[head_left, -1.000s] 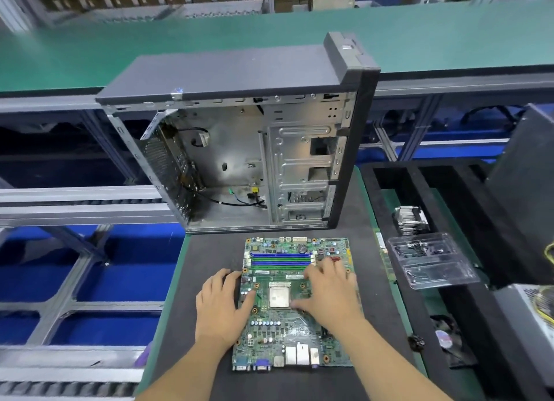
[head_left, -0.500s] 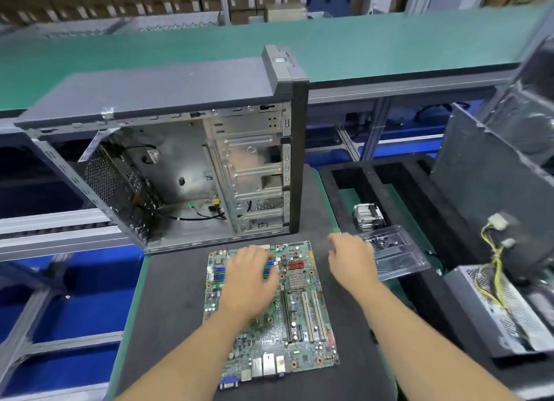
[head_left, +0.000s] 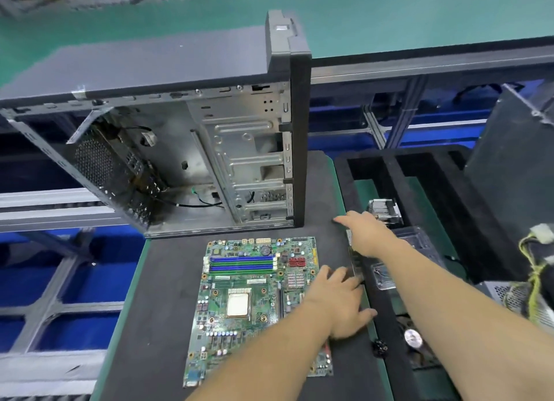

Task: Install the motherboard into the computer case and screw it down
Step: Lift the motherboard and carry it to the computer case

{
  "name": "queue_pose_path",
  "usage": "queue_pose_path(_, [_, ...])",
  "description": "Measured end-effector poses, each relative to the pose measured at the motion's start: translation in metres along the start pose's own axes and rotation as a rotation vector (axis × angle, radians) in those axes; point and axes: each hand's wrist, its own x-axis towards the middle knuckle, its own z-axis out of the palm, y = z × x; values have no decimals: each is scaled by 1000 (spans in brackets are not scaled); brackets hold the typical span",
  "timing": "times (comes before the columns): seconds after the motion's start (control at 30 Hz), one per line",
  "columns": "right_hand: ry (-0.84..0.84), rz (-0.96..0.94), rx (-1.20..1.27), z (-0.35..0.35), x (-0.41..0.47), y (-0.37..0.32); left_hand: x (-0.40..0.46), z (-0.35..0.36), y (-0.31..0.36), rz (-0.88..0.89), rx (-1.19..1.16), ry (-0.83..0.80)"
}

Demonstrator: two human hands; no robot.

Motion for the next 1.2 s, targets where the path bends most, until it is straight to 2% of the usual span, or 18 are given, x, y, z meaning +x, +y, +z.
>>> queue_pose_path(0.27, [26, -53, 103, -8, 10, 3, 2, 9, -2, 11, -15, 69])
queue_pose_path(0.4, [109, 1, 414, -14, 13, 1, 1, 17, -2, 20, 11, 114])
queue_pose_path(0.5, [189, 55, 663, -16, 7, -1, -3, 21, -8, 93, -30, 217])
queue_pose_path(0.57, [251, 99, 839, -20, 0, -4, -7, 21, -15, 93, -192, 344])
queue_pose_path(0.63, [311, 94, 911, -28, -9, -9, -11, 18, -26, -110, -489, 468])
queue_pose_path(0.73, [270, -5, 851, -46, -23, -36, -18, -2, -46, -478, -1263, 541])
queue_pose_path(0.77, [229, -49, 813, -51, -26, -49, -20, -9, -54, -525, -1524, 553])
queue_pose_path(0.83, [184, -73, 767, -55, -31, -75, -26, -13, -69, -535, -1834, 569])
queue_pose_path(0.93, [204, -7, 812, -50, -44, -94, -44, -10, -83, -531, -1919, 581])
queue_pose_path(1.07, [202, 4, 1013, -31, -65, -112, -60, -1, -89, -509, -1902, 429])
queue_pose_path(1.2, [219, 38, 1023, -20, -75, -139, -77, 7, -91, -470, -1849, 397])
